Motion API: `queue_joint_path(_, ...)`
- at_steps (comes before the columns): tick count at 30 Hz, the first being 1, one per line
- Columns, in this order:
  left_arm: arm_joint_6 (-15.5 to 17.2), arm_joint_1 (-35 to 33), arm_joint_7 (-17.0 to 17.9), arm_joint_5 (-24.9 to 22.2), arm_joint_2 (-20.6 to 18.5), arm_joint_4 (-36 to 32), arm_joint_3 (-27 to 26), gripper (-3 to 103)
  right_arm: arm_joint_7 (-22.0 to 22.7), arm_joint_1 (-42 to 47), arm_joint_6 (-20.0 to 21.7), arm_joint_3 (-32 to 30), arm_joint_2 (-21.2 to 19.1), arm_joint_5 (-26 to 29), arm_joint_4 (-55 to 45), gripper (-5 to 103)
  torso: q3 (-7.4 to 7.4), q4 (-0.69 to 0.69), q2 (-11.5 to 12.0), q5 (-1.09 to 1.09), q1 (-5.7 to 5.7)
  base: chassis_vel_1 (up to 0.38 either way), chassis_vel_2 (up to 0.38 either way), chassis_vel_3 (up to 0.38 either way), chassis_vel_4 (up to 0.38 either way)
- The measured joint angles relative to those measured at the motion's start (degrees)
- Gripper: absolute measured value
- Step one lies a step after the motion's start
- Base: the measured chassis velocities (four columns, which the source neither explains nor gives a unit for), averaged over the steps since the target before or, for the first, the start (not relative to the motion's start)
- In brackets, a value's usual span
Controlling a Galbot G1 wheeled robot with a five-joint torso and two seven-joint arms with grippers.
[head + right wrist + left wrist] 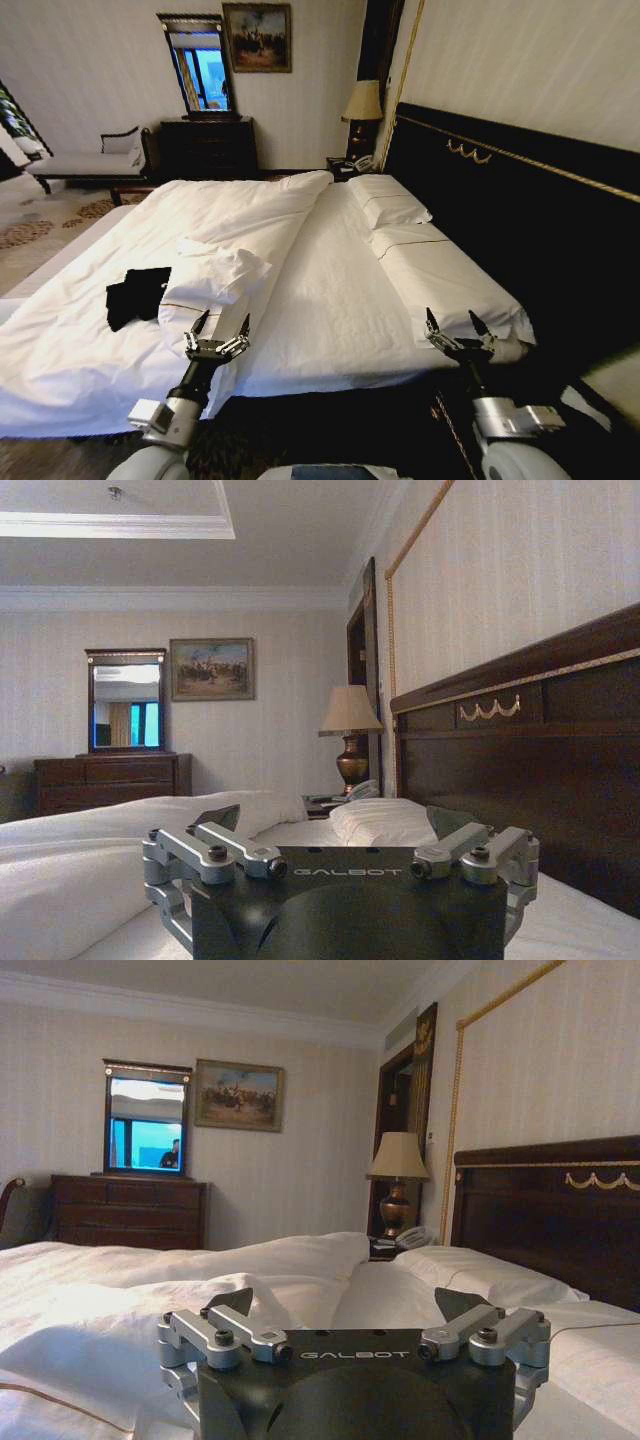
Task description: Fold the clothes on the bed.
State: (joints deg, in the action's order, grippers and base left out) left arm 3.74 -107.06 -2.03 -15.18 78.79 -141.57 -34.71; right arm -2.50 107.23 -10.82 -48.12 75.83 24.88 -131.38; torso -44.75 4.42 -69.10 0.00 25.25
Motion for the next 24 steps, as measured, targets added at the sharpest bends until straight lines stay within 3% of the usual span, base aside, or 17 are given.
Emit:
queue_joint_path(16, -0.2, 1.0, 0.2, -1.1, -0.4, 1.1, -0.4, 100, -0.2, 0.2, -0.6, 0.2, 1.0, -1.2, 0.4, 100, -0.01, -0.01, 0.0, 0.0, 0.03, 0.0, 0.0, 0.0, 0.0)
queue_joint_path(24, -0.3, 1.0, 0.3, -1.2, -0.2, 1.1, -0.7, 100, -0.2, -0.4, -0.6, 0.7, 1.0, -1.2, 1.1, 100, -0.01, 0.0, 0.0, 0.01, 0.02, 0.103, 0.144, -0.099, -0.158)
